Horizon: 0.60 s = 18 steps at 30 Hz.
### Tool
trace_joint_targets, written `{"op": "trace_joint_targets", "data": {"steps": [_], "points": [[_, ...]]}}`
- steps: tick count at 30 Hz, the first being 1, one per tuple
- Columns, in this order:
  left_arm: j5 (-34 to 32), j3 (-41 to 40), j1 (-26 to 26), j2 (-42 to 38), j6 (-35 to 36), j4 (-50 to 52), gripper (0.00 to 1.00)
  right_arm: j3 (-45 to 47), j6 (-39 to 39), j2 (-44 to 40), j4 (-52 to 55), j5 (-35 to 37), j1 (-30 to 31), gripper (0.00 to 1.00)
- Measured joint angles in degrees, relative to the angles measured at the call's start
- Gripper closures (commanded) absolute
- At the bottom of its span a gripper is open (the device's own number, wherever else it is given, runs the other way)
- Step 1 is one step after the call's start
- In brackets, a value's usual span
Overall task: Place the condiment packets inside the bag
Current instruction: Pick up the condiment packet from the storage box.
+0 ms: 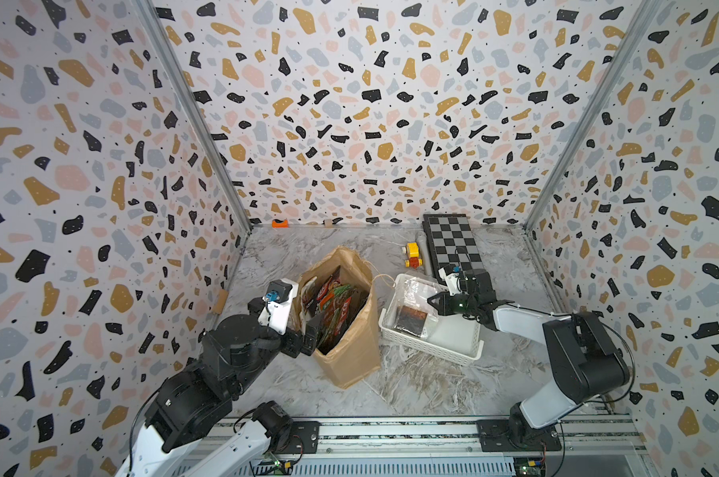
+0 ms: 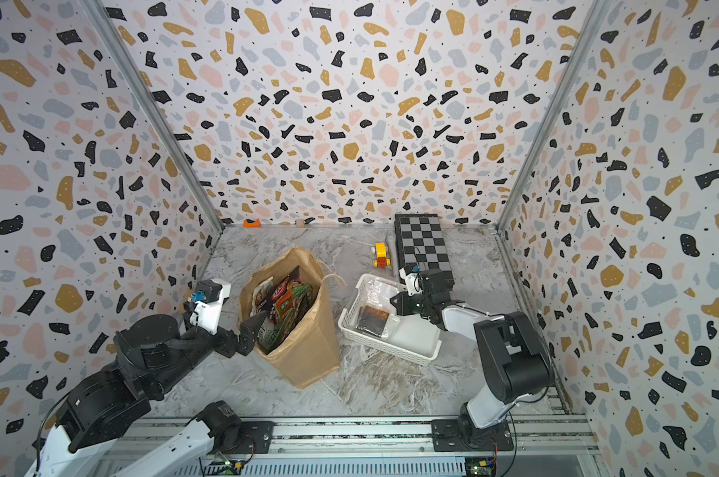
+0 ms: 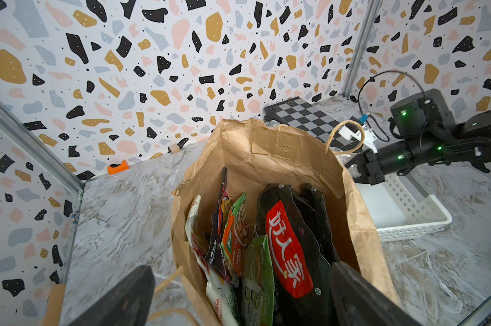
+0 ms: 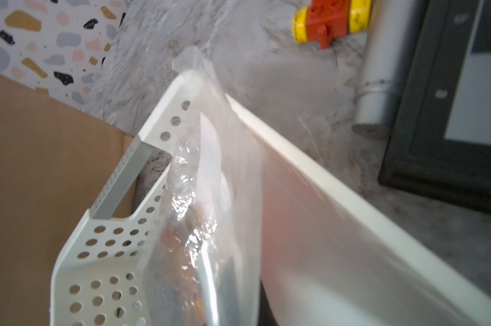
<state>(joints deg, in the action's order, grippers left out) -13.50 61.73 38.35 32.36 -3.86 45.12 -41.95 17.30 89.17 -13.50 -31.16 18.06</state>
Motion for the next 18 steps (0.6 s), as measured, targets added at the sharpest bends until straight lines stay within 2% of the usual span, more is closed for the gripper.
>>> {"op": "trace_joint_targets", "data": {"steps": [5, 8, 13, 15, 18], "points": [[1.2, 2.2, 0.0, 2.7, 1.9, 0.0, 0.00, 0.5, -6.7, -13.9, 6.4, 0.7, 0.2, 1.00], [3.1, 3.8, 0.0, 4.8, 3.1, -1.2, 0.00, -1.2, -11.5, -22.7, 14.6, 1.6, 0.2, 1.00], [15.2, 7.8, 0.6, 12.0, 4.1, -6.1, 0.00, -8.6, -19.2, -33.5, 28.7, 0.3, 0.2, 1.00], [18.7, 8.0, 4.0, 14.6, 4.6, -9.7, 0.00, -11.9, -21.4, -36.3, 34.0, -2.1, 0.5, 1.00], [19.9, 8.0, 12.8, 18.1, 8.8, -12.8, 0.00, -16.8, -24.1, -39.4, 42.1, -7.3, 1.3, 1.00]]}}
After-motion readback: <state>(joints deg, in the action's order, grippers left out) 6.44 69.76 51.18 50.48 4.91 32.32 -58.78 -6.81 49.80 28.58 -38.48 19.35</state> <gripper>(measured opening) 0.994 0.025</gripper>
